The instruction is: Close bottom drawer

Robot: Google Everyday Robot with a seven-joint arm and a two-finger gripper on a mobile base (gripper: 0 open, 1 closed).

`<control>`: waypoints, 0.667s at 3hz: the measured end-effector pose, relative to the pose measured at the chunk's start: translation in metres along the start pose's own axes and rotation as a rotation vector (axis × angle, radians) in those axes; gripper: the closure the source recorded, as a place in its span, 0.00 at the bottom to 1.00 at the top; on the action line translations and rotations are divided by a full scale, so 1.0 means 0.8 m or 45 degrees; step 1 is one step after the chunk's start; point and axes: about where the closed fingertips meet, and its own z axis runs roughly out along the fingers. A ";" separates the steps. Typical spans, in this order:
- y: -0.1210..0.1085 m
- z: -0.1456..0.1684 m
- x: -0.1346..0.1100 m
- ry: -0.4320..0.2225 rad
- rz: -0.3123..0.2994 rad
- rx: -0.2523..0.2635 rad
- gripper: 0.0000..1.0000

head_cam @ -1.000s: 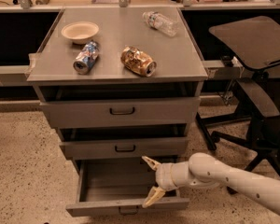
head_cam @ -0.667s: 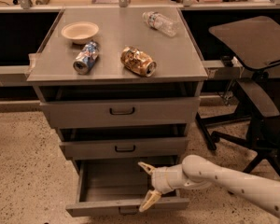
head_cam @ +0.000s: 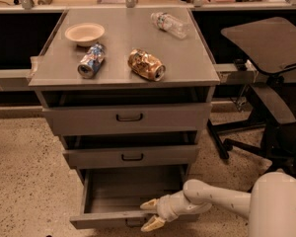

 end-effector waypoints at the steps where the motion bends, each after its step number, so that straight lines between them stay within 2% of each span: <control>1: 0.010 0.005 0.039 0.059 0.010 0.019 0.69; 2: 0.011 0.004 0.059 0.079 -0.010 0.050 0.92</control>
Offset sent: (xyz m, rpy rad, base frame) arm -0.0130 -0.0422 -0.0520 -0.0889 -0.0696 -0.0371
